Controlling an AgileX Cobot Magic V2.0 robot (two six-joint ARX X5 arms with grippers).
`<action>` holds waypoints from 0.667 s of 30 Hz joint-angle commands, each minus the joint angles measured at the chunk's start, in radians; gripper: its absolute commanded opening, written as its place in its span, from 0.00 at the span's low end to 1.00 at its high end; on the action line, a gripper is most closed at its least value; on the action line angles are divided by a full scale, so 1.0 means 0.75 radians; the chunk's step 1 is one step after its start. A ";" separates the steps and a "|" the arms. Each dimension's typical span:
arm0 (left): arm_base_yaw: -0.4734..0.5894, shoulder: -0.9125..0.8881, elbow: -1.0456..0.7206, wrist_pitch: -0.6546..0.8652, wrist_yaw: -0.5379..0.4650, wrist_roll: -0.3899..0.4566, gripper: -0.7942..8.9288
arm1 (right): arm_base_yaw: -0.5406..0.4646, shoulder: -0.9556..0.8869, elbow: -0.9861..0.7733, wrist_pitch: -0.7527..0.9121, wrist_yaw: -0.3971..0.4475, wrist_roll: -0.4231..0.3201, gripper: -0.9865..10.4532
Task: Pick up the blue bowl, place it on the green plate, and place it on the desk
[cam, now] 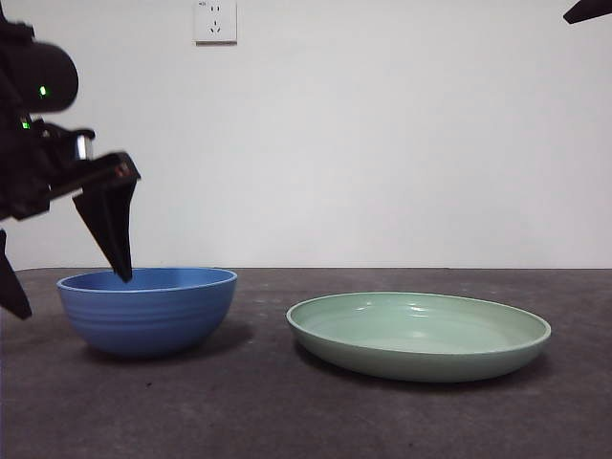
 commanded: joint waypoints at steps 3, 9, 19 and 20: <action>-0.002 0.057 0.026 0.028 -0.002 0.024 0.60 | 0.006 0.007 0.030 0.007 0.001 -0.018 0.62; -0.002 0.061 0.026 0.026 -0.004 0.024 0.20 | 0.006 0.007 0.030 0.007 0.001 -0.022 0.62; -0.004 0.061 0.048 0.050 -0.023 0.024 0.10 | 0.006 -0.005 0.030 -0.009 0.116 -0.054 0.60; -0.007 0.061 0.055 0.047 -0.023 0.022 0.10 | 0.006 -0.011 0.031 -0.017 0.152 -0.055 0.60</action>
